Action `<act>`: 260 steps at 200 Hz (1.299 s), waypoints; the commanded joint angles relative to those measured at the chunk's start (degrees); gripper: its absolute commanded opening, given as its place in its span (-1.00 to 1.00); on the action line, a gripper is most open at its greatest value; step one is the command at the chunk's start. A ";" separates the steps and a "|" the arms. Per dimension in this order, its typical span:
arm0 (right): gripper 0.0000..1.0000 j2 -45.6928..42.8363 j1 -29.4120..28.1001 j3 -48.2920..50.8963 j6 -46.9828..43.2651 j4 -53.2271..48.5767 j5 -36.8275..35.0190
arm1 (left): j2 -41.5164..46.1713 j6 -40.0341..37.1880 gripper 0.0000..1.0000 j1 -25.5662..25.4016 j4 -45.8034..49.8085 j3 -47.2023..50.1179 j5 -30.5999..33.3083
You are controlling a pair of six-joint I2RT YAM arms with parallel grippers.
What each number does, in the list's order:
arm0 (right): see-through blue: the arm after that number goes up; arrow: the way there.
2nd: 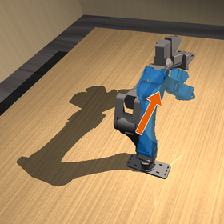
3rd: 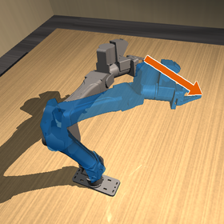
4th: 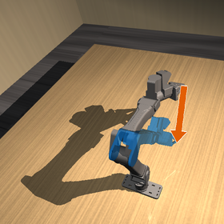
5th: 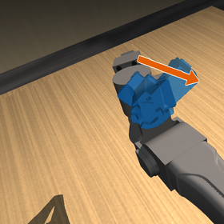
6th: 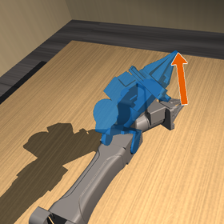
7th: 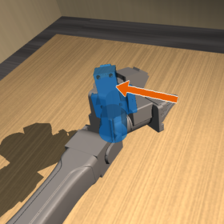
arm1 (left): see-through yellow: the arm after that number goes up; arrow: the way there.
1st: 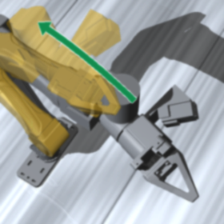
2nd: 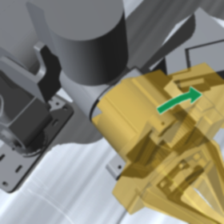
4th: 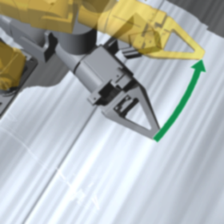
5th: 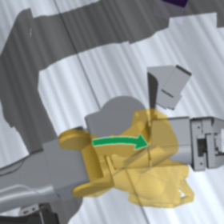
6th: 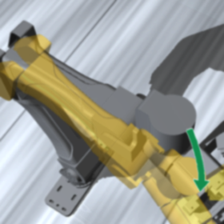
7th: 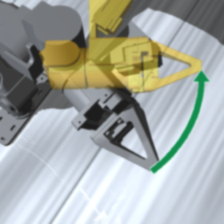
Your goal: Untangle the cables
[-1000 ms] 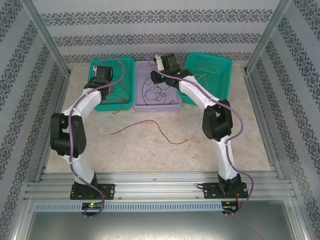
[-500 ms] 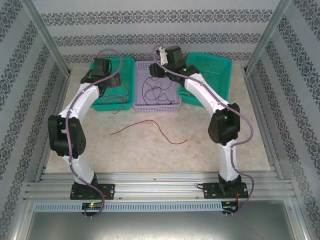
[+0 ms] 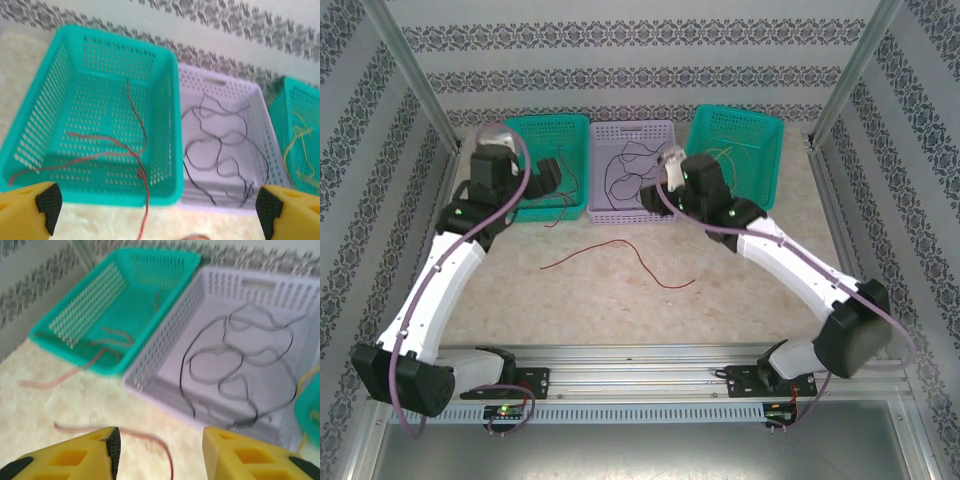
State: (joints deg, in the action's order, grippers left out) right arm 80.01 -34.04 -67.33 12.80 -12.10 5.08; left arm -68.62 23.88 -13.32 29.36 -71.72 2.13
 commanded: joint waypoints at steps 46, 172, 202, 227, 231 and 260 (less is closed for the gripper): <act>0.00 -20.42 0.68 16.62 2.80 -3.79 -14.53 | -5.45 7.35 1.00 -21.22 6.12 8.35 8.47; 0.18 -41.35 2.31 21.19 1.86 -12.74 -20.09 | -44.85 17.56 0.91 -37.26 17.40 -16.24 7.37; 0.18 -43.21 2.31 20.78 1.99 -13.73 -18.20 | -50.64 20.50 0.65 -38.00 19.32 -19.69 5.60; 0.18 -45.10 2.31 20.66 1.88 -14.26 -17.23 | -52.58 23.20 0.56 -38.09 18.58 -19.53 5.08; 0.18 -45.47 2.31 20.67 1.88 -14.39 -17.09 | -52.66 23.36 0.54 -38.09 18.12 -19.23 5.03; 0.19 -46.95 2.31 20.31 1.79 -15.05 -15.95 | -54.41 24.46 0.44 -38.09 17.93 -19.32 5.02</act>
State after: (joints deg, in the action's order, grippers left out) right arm 34.46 -31.99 -46.48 14.87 -25.85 -12.53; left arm -121.91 45.67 -50.94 44.66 -90.56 7.29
